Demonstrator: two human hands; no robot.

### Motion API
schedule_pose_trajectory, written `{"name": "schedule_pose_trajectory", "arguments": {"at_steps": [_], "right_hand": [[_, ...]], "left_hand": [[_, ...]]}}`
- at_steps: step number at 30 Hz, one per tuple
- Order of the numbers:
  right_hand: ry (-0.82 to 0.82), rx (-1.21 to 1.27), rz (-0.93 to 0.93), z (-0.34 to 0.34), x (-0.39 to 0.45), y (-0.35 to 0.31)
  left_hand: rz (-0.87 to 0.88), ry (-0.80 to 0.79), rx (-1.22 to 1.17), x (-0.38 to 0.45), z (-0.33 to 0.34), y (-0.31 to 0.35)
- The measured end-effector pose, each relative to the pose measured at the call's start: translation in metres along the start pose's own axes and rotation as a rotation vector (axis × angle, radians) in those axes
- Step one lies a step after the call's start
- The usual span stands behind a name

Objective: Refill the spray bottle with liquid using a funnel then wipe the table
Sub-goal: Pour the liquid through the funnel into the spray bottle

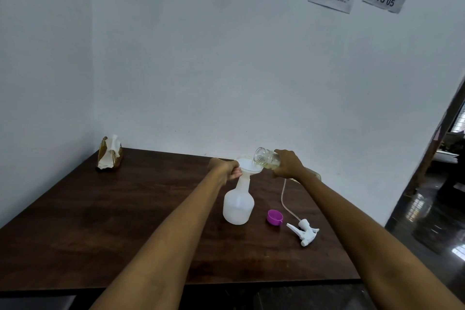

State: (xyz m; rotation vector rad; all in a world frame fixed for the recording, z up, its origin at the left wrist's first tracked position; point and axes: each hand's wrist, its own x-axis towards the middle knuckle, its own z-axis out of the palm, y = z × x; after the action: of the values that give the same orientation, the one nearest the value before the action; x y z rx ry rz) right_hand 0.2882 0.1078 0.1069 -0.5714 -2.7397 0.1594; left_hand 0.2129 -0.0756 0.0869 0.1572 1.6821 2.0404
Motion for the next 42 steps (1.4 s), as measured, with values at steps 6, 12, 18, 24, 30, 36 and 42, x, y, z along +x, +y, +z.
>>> {"name": "schedule_pose_trajectory", "arguments": {"at_steps": [6,12,18,24,30,36,42], "right_hand": [[-0.003,-0.029,-0.007,-0.0010,0.0008,0.0003],[0.003,-0.022,-0.006,-0.0022,0.0000,0.0005],[0.001,-0.019,-0.015,-0.0033,-0.0011,0.0007],[0.008,-0.015,-0.012,-0.0047,-0.0031,0.0002],[-0.005,-0.014,-0.004,-0.0046,-0.0046,-0.0017],[-0.009,-0.011,-0.010,-0.0058,-0.0062,-0.0017],[-0.005,-0.005,-0.004,-0.0073,-0.0067,-0.0014]], "left_hand": [[0.006,0.025,0.021,0.0001,0.0002,-0.0008],[0.021,0.035,0.024,0.0007,0.0005,-0.0020],[0.030,0.048,0.029,0.0025,0.0006,-0.0026],[0.044,0.050,0.020,0.0008,0.0012,-0.0030],[0.053,0.054,0.025,0.0015,0.0019,-0.0027],[0.064,0.074,0.050,0.0031,0.0029,-0.0035],[0.072,0.073,0.059,0.0031,0.0037,-0.0030]]}}
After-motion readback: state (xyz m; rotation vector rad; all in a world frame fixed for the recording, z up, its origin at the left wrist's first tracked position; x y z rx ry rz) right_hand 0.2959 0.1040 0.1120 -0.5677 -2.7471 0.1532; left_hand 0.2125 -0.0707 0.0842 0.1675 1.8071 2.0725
